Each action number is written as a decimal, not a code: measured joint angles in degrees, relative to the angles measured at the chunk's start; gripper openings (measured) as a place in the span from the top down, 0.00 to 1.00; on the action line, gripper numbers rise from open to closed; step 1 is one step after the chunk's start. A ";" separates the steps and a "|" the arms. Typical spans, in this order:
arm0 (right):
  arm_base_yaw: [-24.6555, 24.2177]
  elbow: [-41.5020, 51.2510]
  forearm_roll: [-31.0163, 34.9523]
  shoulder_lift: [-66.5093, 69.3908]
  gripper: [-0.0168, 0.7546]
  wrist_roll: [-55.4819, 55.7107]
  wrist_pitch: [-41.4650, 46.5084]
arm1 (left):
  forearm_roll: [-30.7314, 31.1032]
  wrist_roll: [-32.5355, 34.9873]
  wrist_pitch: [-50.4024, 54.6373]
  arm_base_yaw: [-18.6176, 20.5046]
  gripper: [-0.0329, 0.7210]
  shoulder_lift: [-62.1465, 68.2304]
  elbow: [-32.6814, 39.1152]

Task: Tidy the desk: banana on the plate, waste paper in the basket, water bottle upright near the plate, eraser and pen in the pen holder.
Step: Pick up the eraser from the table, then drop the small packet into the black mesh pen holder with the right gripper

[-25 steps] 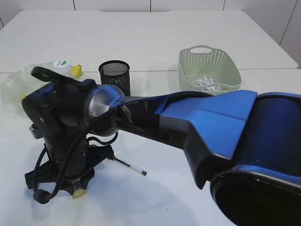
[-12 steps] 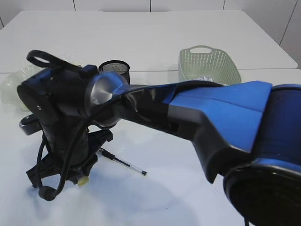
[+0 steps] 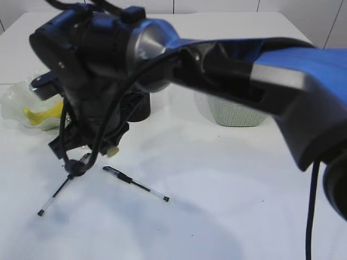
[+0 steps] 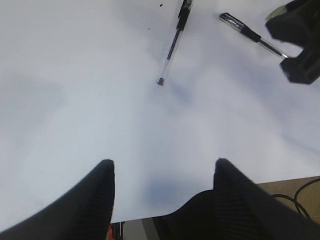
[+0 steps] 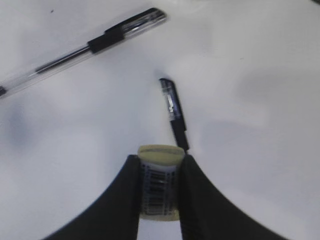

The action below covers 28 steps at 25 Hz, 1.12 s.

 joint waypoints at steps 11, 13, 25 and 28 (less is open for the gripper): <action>-11.35 0.00 -1.05 -6.00 0.80 -1.17 0.43 | 0.00 0.00 0.58 0.00 0.37 0.00 0.00; -12.81 0.00 -1.05 -6.66 0.80 -1.21 0.43 | 0.00 0.00 0.58 0.00 0.37 0.00 0.00; -16.41 0.00 1.81 -6.89 0.82 -4.69 -10.76 | 0.09 0.00 0.70 0.00 0.37 0.00 0.00; -16.51 0.00 2.59 -6.89 0.82 -5.16 -14.77 | 0.09 0.00 0.70 0.00 0.37 0.00 0.00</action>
